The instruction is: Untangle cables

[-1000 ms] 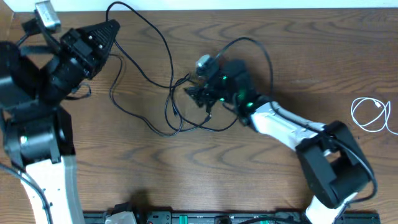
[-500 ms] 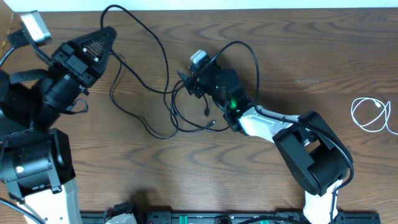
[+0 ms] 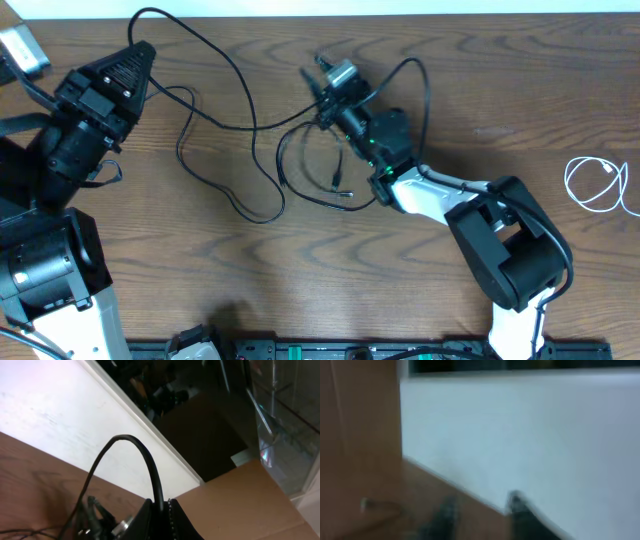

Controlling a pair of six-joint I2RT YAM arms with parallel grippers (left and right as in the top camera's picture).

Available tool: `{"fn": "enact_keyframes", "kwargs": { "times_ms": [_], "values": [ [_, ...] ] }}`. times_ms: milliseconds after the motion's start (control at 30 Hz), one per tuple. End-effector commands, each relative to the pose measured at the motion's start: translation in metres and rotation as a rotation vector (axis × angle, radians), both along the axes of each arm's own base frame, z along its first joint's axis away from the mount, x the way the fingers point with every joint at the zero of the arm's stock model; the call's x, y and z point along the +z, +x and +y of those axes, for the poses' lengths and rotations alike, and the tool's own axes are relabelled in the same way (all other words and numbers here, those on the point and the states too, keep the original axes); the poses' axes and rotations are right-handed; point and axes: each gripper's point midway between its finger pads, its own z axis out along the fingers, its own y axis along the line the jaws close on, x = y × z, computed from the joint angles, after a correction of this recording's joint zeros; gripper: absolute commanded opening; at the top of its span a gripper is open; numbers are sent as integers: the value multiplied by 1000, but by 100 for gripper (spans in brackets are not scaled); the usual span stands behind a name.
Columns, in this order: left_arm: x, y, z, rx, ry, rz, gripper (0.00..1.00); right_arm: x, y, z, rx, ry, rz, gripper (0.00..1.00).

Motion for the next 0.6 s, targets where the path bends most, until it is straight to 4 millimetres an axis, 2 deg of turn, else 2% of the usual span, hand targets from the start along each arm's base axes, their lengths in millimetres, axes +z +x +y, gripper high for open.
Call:
{"fn": "enact_keyframes", "kwargs": {
  "times_ms": [0,133,267,300,333,433,500,533,567],
  "values": [
    [6,-6,-2,-9,10,-21,8,11,4,-9,-25,10,-28,1],
    [6,-6,-2,-9,11,-21,7,3,5,-7,-19,-9,1,6],
    [6,-6,-2,-8,11,-21,8,-25,9,-4,-18,-74,99,8],
    [6,-5,-2,-8,10,-20,8,-32,9,-3,-17,-90,123,16],
    [6,-5,-2,-8,10,-19,8,-48,10,-2,-17,-124,175,36],
    [5,-4,-1,-8,13,-19,8,-80,9,-4,-17,-197,284,66],
    [4,-3,-1,-8,23,-22,8,-111,4,-6,-16,-269,393,90],
    [3,-3,-1,-8,29,-22,8,-121,2,-8,-16,-292,428,98],
    [0,-1,0,-8,36,-15,8,-137,-2,-11,-16,-330,485,99]
  ]
}}
